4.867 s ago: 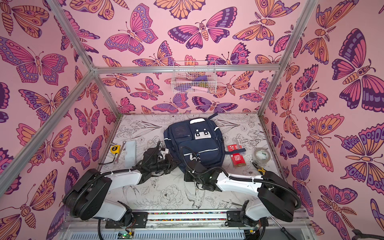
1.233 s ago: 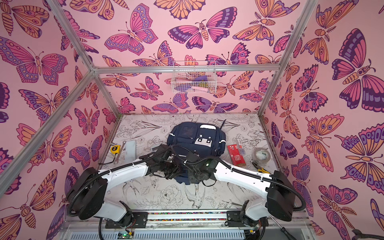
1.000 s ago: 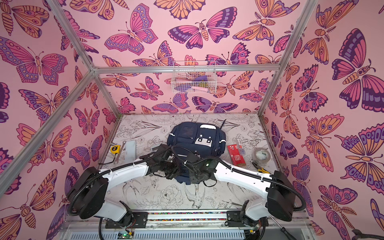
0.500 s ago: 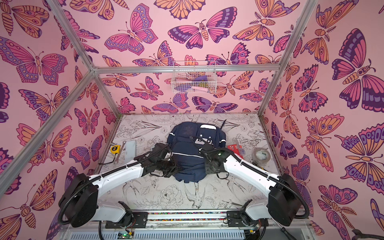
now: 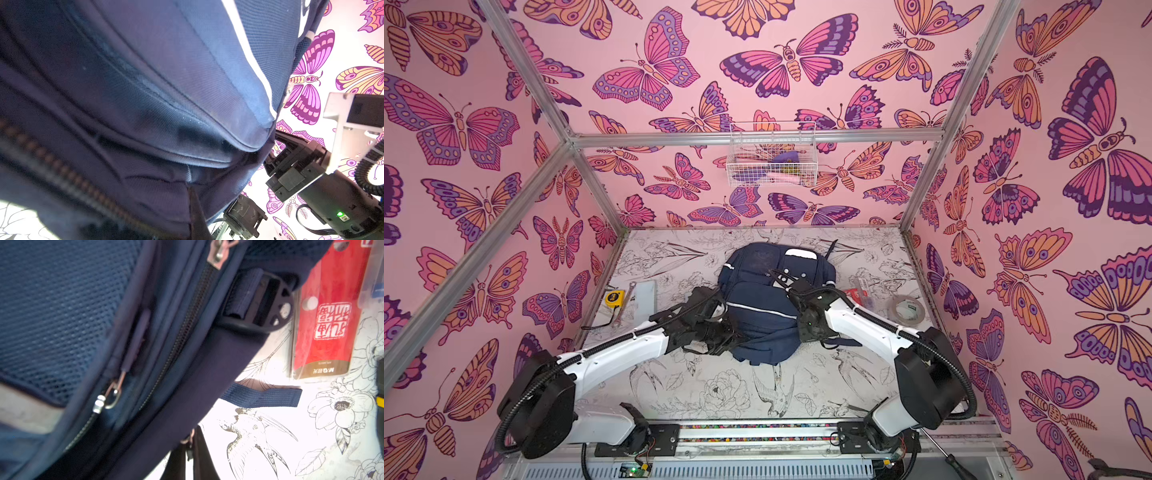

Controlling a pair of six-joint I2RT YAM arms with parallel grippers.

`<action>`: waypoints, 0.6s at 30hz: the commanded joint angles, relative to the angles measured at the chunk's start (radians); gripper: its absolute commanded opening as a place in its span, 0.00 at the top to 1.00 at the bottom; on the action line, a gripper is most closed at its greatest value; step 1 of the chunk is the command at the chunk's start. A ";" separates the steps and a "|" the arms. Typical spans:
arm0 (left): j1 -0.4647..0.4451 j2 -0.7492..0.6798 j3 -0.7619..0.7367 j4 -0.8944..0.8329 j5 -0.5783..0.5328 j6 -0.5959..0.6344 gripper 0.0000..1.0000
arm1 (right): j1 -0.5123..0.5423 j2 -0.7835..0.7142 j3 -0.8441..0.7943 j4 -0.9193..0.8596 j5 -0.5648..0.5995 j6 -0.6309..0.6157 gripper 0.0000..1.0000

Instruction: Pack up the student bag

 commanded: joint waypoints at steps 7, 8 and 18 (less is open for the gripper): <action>0.002 -0.027 0.074 -0.043 0.007 0.136 0.36 | 0.004 -0.200 0.081 -0.136 0.036 0.003 0.41; 0.003 -0.039 0.089 -0.069 -0.009 0.170 0.34 | 0.003 -0.222 0.090 -0.146 0.027 0.012 0.41; 0.007 0.039 0.247 -0.188 -0.188 0.496 0.19 | 0.005 -0.271 -0.022 0.233 -0.191 0.278 0.45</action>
